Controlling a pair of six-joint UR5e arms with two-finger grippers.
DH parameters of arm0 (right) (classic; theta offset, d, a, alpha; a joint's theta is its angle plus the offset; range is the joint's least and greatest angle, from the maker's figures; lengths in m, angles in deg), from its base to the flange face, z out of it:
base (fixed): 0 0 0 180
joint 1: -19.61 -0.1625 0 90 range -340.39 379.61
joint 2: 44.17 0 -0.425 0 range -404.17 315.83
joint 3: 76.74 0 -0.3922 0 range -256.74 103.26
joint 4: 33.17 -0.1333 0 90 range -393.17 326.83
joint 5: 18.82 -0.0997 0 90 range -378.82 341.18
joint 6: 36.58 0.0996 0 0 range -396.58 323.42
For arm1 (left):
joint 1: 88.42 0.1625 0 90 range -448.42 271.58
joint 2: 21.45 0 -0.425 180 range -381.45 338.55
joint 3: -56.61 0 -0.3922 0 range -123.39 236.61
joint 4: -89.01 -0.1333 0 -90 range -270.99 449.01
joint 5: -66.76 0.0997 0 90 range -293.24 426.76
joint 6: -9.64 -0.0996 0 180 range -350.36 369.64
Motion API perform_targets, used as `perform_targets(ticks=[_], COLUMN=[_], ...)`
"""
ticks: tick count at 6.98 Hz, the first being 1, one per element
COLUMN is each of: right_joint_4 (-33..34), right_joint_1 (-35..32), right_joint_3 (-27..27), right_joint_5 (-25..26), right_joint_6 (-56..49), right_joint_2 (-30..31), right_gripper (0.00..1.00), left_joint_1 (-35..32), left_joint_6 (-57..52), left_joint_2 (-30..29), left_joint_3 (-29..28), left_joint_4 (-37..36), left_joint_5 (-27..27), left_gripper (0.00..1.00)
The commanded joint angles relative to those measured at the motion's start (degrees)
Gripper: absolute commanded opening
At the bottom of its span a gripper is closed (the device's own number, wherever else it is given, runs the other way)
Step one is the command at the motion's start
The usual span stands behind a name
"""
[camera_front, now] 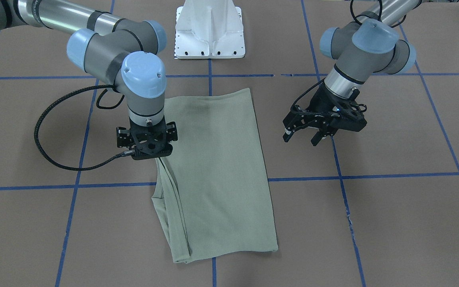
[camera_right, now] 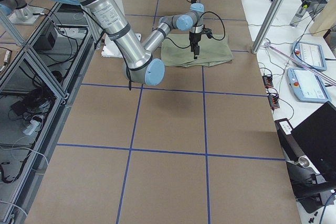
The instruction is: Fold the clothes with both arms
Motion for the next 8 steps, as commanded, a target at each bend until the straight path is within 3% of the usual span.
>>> perform_targets(ticks=[1, 3, 8], right_joint_4=[-6.23, -6.94, -7.3], right_joint_1=[-0.01, 0.08, 0.7], right_joint_3=[10.74, 13.41, 13.51], right_joint_5=[0.31, 1.71, 1.72], right_joint_6=[-0.4, -2.58, -3.39], right_joint_2=[-5.25, -5.36, -3.34], right_gripper=[1.0, 1.0, 1.0], left_joint_1=[-0.03, -0.03, -0.03], left_joint_6=[-0.09, 0.0, -0.17], left_joint_2=[-0.09, -0.18, -0.18], left_joint_3=[-0.05, -0.57, -1.37], left_joint_4=[-0.04, 0.05, 0.58], left_joint_5=[-0.01, -0.01, -0.01], left_gripper=[1.0, 1.0, 1.0])
